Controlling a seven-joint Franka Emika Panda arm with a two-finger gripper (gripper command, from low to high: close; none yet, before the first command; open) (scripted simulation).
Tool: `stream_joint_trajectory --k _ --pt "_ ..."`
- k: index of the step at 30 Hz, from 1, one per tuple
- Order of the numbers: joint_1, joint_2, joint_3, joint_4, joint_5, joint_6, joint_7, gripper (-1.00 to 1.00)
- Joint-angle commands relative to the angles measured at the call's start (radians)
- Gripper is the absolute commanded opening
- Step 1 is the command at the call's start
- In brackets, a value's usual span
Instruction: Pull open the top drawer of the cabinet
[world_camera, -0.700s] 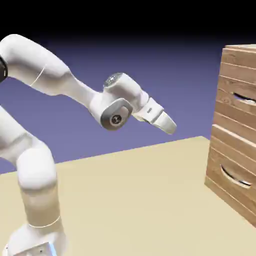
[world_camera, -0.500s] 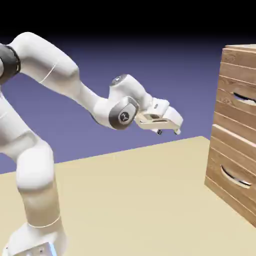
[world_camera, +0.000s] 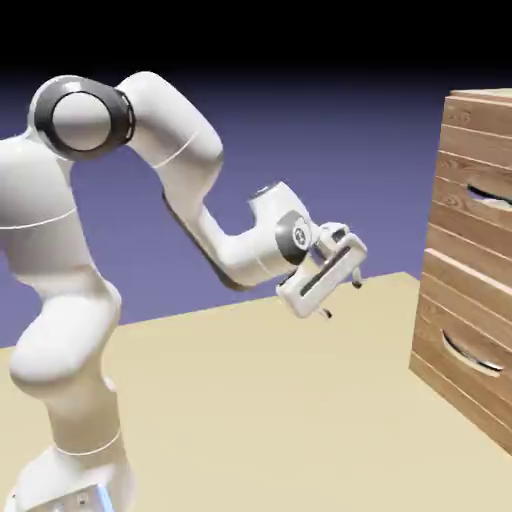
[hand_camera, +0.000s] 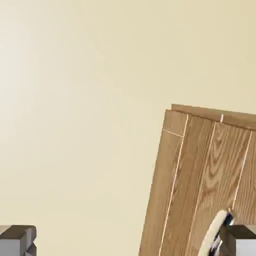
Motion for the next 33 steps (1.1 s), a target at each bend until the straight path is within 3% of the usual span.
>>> stream_joint_trajectory --k 1,33 --pt "-0.024 0.023 0.026 0.013 -0.044 -0.004 -0.042 0.00" --pt "-0.799 0.757 0.846 0.440 -1.435 -0.137 -1.376 0.00"
